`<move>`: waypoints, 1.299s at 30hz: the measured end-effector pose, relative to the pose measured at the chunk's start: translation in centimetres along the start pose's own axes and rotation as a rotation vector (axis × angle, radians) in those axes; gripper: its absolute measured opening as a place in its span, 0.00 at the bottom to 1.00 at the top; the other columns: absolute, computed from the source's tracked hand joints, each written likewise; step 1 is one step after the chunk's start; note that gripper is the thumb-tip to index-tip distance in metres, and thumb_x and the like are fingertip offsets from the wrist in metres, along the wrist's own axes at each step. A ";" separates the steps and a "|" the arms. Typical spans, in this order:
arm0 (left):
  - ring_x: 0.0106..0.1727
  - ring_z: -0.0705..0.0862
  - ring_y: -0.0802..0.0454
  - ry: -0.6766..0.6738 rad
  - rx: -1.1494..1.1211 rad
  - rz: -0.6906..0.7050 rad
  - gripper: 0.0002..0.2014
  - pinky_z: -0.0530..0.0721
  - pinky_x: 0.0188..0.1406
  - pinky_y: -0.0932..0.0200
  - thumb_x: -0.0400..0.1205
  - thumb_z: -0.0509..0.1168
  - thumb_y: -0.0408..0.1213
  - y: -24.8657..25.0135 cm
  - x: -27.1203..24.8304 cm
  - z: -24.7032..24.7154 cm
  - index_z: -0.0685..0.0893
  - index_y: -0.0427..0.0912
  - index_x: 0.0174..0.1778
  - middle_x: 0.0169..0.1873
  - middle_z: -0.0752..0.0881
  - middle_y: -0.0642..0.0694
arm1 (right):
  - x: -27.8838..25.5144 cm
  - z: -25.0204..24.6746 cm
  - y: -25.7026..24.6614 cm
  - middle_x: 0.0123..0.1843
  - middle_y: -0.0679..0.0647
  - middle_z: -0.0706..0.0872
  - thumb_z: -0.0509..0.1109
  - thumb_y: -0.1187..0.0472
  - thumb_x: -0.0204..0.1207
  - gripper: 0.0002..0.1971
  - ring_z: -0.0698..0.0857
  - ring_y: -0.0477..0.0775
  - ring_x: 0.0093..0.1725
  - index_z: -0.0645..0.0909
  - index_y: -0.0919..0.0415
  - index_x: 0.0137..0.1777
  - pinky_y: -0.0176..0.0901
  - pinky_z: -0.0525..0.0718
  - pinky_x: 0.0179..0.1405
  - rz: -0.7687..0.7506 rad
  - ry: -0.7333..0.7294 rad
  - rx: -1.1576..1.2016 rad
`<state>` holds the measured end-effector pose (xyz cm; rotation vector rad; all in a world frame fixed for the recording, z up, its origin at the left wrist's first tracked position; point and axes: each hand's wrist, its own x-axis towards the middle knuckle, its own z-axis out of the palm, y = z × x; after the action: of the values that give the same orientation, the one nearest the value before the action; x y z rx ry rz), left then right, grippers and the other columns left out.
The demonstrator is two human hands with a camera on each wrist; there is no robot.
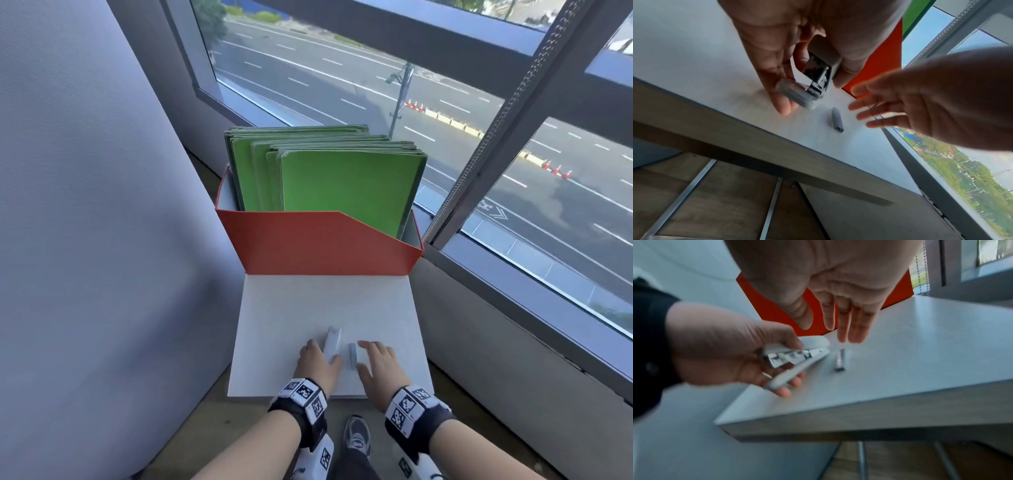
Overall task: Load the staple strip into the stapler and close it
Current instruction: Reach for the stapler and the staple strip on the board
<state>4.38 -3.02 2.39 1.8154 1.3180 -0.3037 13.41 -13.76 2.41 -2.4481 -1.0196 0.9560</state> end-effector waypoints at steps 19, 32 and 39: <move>0.38 0.82 0.45 -0.049 -0.976 -0.169 0.10 0.78 0.37 0.53 0.79 0.55 0.36 -1.7 -2.3 -0.9 0.81 0.39 0.47 0.37 0.85 0.41 | 3.1 -2.4 -8.4 0.74 0.64 0.74 0.70 0.59 0.72 0.36 0.76 0.62 0.70 0.59 0.62 0.79 0.46 0.76 0.66 0.124 -0.142 0.177; 0.45 0.85 0.47 -0.234 -1.228 -0.138 0.17 0.80 0.41 0.54 0.86 0.51 0.35 0.0 -0.3 -0.3 0.87 0.45 0.49 0.38 0.91 0.47 | 1.2 -3.6 -8.8 0.62 0.68 0.79 0.63 0.60 0.75 0.38 0.85 0.66 0.52 0.46 0.59 0.80 0.49 0.79 0.40 -0.006 -0.172 -0.026; 0.37 0.84 0.51 -0.269 -1.185 -0.118 0.14 0.78 0.29 0.61 0.86 0.52 0.34 0.5 -0.7 -0.5 0.84 0.46 0.53 0.32 0.89 0.49 | 1.4 -4.2 -9.1 0.54 0.66 0.84 0.64 0.61 0.74 0.45 0.85 0.63 0.45 0.36 0.65 0.81 0.47 0.80 0.35 0.018 -0.267 -0.197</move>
<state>4.37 -3.16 3.33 0.6707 1.0374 0.1673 12.43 -6.63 9.50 -2.5366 -1.2333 1.2699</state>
